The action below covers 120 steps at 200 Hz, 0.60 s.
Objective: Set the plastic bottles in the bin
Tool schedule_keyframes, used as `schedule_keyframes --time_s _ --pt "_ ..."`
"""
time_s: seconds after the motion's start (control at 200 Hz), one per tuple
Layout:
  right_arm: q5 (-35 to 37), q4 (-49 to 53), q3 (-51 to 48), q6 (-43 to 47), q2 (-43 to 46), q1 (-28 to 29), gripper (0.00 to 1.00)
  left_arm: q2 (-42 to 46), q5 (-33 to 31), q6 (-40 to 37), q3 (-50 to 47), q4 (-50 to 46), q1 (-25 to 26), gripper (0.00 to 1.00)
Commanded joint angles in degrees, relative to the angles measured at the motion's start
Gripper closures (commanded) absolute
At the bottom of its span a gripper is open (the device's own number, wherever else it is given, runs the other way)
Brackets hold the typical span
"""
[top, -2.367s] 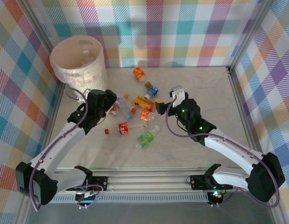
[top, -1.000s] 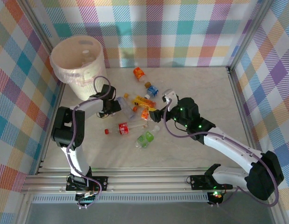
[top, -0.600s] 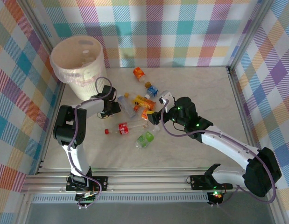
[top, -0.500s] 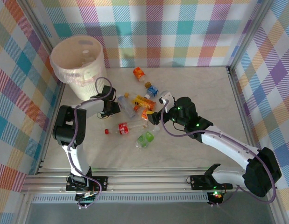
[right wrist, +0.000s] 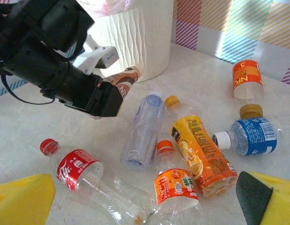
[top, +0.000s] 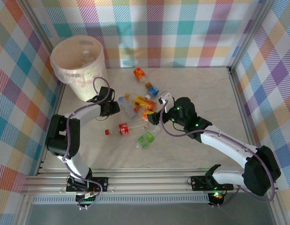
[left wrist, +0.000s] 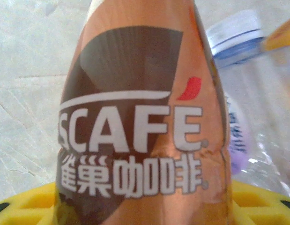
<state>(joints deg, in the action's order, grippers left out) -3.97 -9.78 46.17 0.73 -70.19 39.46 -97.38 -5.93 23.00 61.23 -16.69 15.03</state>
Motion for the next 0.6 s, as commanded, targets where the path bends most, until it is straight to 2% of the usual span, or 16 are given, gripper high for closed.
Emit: schedule_keyframes --time_s 0.0,0.325,0.45,0.595 --pt "-1.45 0.5 2.87 -1.13 -0.12 0.26 0.0 4.54 -0.7 -2.07 -2.25 4.35 1.72 0.5" --pt "4.65 -8.93 -0.97 -2.38 0.67 0.26 0.0 10.8 13.24 -3.09 -1.24 10.56 2.95 0.52" --pt "6.28 -12.73 -2.79 -1.83 1.35 0.26 0.0 12.64 15.48 -3.59 0.74 10.76 3.07 0.52" --pt "5.45 -12.06 -2.77 -0.78 1.9 0.26 0.0 14.59 16.45 -4.37 3.54 10.19 3.08 0.52"
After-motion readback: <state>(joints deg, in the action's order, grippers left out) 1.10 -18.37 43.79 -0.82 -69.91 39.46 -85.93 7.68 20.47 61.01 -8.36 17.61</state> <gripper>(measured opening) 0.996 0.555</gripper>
